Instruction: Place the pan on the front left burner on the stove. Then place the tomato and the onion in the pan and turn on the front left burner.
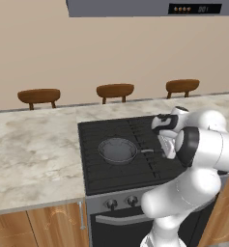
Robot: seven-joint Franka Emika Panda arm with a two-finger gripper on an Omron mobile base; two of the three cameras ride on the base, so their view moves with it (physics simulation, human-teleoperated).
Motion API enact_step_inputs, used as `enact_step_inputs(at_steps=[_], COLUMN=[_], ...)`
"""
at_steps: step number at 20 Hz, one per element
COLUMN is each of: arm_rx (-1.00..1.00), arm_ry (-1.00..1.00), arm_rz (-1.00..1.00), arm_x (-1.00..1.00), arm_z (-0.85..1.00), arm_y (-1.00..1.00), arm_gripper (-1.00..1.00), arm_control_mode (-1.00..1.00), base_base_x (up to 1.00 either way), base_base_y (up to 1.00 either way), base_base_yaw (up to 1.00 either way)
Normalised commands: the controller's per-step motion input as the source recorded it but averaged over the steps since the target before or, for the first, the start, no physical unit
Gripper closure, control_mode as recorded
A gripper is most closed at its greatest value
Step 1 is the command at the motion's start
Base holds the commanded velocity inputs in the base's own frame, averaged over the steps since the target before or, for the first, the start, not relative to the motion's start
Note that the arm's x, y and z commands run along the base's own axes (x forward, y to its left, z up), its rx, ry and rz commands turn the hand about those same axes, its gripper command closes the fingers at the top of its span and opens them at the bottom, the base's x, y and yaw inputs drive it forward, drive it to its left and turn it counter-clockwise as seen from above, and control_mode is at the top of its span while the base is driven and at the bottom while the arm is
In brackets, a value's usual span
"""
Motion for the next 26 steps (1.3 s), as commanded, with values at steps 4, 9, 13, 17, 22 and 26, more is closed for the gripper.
enact_step_inputs(at_steps=[4, 9, 13, 17, 22, 26], arm_rx=[-0.05, -0.02, 0.00, 0.00, 0.00, -0.01], arm_ry=[0.00, 0.00, 0.00, 0.00, 0.00, 0.00], arm_rz=[0.00, -0.01, -0.04, -0.03, -0.03, -0.04], arm_x=[-0.01, -0.10, 0.00, 0.00, 0.00, 0.00], arm_z=[-0.06, 0.01, 0.07, 0.22, 0.28, 0.35], arm_y=[0.00, -0.01, 0.00, 0.00, 0.00, 0.00], arm_gripper=[-1.00, -1.00, -1.00, -1.00, -1.00, -1.00], arm_control_mode=[-1.00, -1.00, -1.00, -1.00, -1.00, -1.00], base_base_x=[0.00, 0.00, 0.00, 0.00, 0.00, 0.00], base_base_y=[0.00, 0.00, 0.00, 0.00, 0.00, 0.00], base_base_yaw=[0.00, 0.00, 0.00, 0.00, 0.00, 0.00])
